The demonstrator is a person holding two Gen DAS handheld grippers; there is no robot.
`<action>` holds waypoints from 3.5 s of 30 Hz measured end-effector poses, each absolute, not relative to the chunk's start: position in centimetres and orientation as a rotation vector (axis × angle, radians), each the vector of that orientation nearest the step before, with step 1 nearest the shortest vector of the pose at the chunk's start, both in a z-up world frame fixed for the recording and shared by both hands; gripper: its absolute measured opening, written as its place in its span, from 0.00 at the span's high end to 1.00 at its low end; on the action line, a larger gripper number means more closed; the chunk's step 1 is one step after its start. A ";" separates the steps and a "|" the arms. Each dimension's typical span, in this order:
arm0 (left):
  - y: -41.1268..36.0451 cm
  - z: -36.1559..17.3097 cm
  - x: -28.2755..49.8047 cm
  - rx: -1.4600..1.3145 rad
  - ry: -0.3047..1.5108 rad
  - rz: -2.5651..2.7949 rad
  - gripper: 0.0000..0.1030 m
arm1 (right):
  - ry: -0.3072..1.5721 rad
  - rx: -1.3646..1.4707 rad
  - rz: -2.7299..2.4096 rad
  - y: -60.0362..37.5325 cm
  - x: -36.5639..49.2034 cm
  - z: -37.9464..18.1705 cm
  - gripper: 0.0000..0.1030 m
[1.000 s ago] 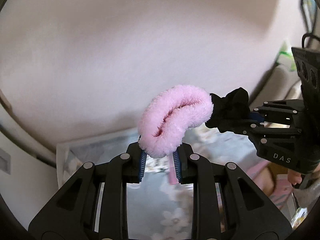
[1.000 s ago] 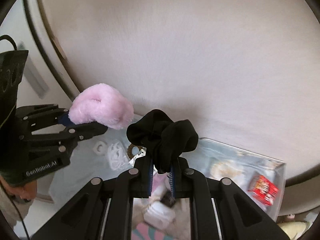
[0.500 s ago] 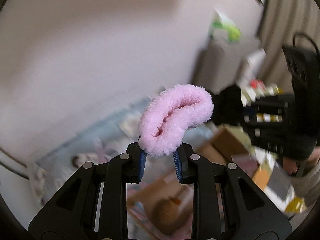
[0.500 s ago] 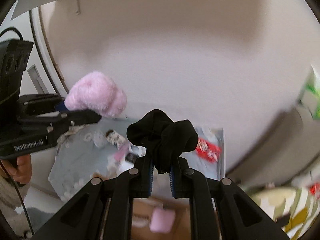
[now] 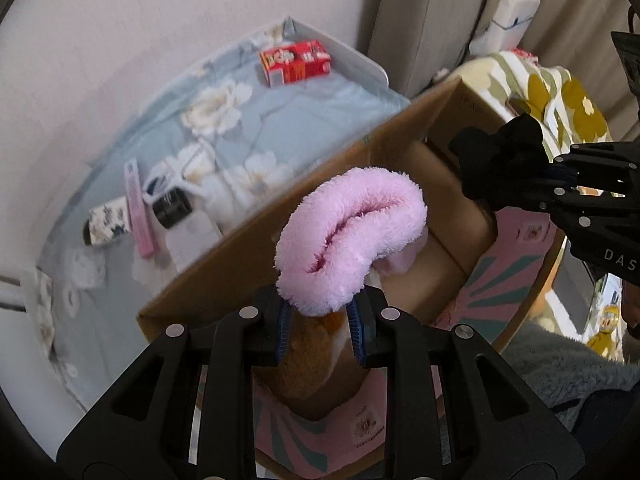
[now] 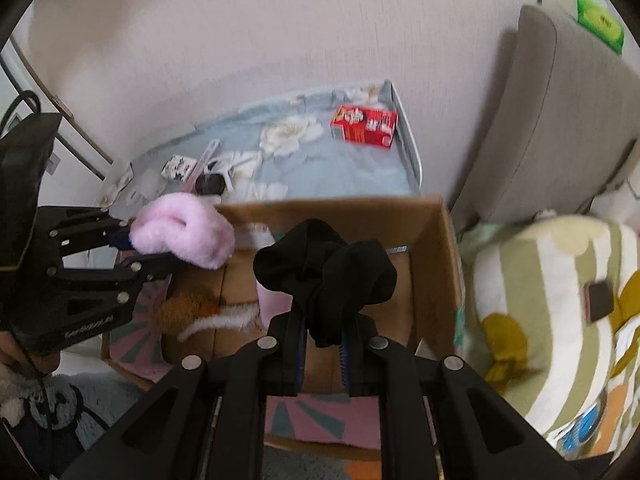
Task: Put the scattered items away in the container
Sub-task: 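Carry both scrunchies into the cardboard box and open both grippers, then move both open grippers back over the floral tray, then grasp the clear ring with the left gripper while the right grasps the white printed box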
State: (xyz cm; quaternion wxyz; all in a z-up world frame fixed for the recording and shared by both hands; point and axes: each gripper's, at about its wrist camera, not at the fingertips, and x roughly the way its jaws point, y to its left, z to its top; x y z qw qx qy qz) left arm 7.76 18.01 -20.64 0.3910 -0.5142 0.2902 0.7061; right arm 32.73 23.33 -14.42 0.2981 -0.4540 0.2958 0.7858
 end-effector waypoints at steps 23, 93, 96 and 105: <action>16.1 -19.9 9.7 -1.295 0.740 1.783 0.10 | 0.843 -1.310 2.005 17.0 28.9 -16.3 0.36; -9.0 -23.4 -15.4 -1.563 0.317 2.223 0.10 | 0.248 -1.585 2.573 20.3 -1.7 -14.9 0.36; -8.3 -25.1 -16.5 -1.540 0.352 2.204 0.10 | 0.152 -1.676 2.537 20.7 -3.8 -17.6 0.36; -7.6 -29.3 -18.7 -1.550 0.426 2.145 0.10 | 0.033 -1.875 2.482 21.7 -8.5 -23.7 0.36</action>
